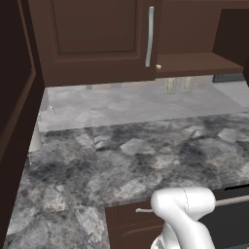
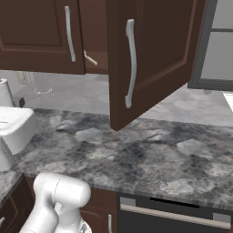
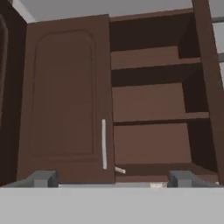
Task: Open the cabinet. Pick the dish brush and place it next to the sink. Then close the cabinet.
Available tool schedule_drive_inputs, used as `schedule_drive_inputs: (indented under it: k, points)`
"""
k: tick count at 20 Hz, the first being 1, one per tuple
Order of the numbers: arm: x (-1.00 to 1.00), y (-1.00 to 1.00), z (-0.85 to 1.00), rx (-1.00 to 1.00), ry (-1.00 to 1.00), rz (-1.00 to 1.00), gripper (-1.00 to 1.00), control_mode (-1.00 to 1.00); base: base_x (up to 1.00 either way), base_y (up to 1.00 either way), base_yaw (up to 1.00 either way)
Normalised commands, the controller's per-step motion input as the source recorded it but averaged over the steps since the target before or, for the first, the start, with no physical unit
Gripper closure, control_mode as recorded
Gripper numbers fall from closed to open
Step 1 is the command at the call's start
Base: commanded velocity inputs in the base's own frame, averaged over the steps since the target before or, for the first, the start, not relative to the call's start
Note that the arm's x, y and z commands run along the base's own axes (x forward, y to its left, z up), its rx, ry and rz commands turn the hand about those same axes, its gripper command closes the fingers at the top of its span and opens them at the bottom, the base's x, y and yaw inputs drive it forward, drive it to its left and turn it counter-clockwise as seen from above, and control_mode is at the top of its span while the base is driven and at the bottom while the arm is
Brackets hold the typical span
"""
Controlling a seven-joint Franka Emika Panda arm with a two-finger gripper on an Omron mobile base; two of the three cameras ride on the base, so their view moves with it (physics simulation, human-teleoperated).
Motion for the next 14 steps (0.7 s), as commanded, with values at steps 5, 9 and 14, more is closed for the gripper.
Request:
schedule_drive_inputs:
  k: [5, 9, 14]
  points:
    - [0.21, 0.43, 0.00, -0.36, 0.01, -0.05, -1.00, -1.00, 0.00, 0.00, 0.00]
    - [0.49, 0.03, 0.00, -0.45, 0.04, -0.14, -1.00, -1.00, 0.00, 0.00, 0.00]
    - [0.71, -0.05, -0.10, -0.52, 0.10, -0.22, -1.00, -1.00, 0.00, 0.00, 0.00]
